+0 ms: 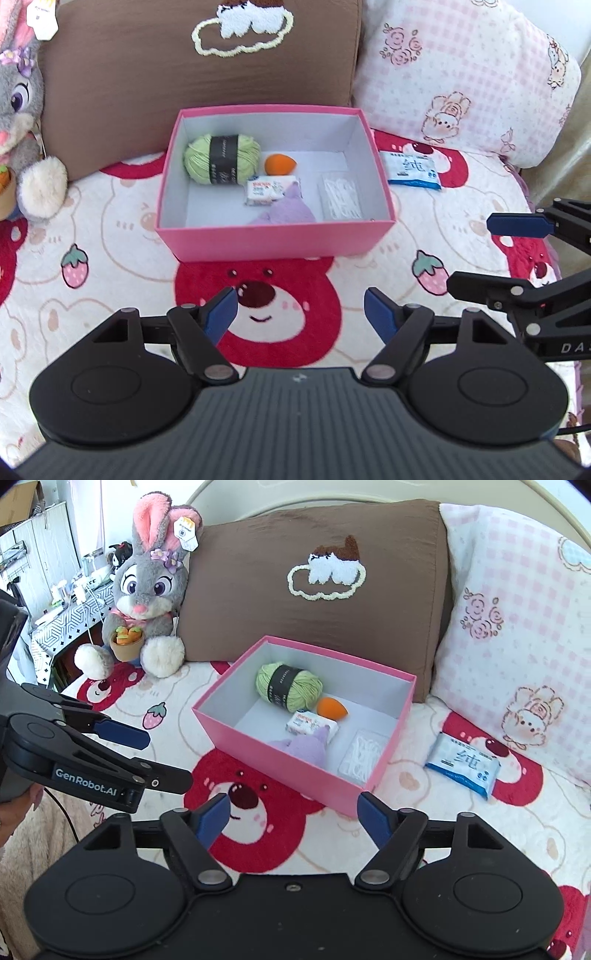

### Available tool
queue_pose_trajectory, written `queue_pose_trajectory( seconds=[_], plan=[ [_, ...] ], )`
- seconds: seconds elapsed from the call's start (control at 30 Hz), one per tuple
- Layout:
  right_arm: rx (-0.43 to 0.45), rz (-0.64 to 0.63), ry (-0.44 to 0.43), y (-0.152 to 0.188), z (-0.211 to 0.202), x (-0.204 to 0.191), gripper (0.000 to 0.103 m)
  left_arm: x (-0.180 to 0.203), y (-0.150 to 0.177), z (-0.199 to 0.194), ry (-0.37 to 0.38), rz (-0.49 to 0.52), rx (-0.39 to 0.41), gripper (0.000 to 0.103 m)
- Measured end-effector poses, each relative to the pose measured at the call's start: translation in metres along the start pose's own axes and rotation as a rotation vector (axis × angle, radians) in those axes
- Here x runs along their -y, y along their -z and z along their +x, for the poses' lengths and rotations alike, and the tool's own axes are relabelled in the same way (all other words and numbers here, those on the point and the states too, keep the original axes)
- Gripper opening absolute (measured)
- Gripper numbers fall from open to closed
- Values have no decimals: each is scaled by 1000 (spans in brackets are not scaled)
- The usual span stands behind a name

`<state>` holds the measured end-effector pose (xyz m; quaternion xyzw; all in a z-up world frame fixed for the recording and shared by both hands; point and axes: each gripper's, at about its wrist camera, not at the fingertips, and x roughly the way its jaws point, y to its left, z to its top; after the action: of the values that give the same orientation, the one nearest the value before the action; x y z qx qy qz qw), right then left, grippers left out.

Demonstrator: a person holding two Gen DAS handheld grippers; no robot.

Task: Organize objects
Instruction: 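Withdraw both tools up and away from the pink box, then move the left tool toward the blue wipes pack on the bedspread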

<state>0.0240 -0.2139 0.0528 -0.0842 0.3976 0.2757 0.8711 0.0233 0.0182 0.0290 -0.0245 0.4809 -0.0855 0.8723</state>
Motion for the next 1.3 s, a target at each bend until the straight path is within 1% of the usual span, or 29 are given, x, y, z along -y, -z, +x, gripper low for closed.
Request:
queue_pose_trajectory(
  seconds=[0.13, 0.17, 0.2, 0.3, 0.43, 0.5, 0.57, 0.63, 0.73, 0.8, 0.87, 1.0, 1.1, 1.13, 1.17, 1.23, 1.27, 1.3],
  plan=[
    [15, -1, 24, 6, -11, 7, 85, 9, 0, -2, 8, 12, 1, 75],
    [20, 1, 31, 7, -13, 10, 86, 12, -1, -3, 15, 16, 3, 77],
    [27, 5, 36, 8, -16, 13, 87, 16, -2, -3, 25, 19, 10, 81],
    [49, 39, 43, 15, -22, 25, 87, 30, -4, -5, 43, 52, 39, 82],
    [70, 80, 44, 27, -30, 42, 87, 49, -8, -1, 86, 59, 35, 85],
    [87, 90, 54, 32, -35, 49, 88, 60, -10, 2, 90, 73, 39, 86],
    [106, 98, 70, 36, -40, 55, 89, 73, -13, 4, 106, 102, 56, 86],
    [131, 104, 89, 39, -45, 62, 90, 84, -18, 6, 140, 123, 75, 90],
    [183, 104, 117, 45, -51, 75, 92, 99, -29, 11, 172, 118, 94, 92],
    [217, 94, 154, 49, -54, 83, 92, 107, -38, 16, 185, 107, 97, 94],
    [240, 81, 192, 53, -55, 90, 92, 113, -48, 24, 199, 80, 92, 94],
    [261, 96, 243, 61, -48, 112, 92, 125, -66, 43, 229, 38, 86, 94],
    [266, 120, 271, 66, -39, 129, 92, 137, -78, 59, 261, 33, 75, 94],
    [265, 133, 274, 67, -35, 135, 92, 141, -82, 65, 262, 31, 68, 94],
    [270, 150, 255, 68, -32, 142, 92, 146, -85, 72, 262, 33, 57, 94],
    [284, 189, 172, 71, -27, 155, 92, 155, -89, 85, 264, 45, 39, 92],
    [278, 209, 148, 71, -24, 160, 92, 159, -91, 91, 268, 53, 35, 92],
    [271, 229, 142, 72, -20, 165, 92, 162, -92, 96, 270, 60, 28, 92]
  ],
)
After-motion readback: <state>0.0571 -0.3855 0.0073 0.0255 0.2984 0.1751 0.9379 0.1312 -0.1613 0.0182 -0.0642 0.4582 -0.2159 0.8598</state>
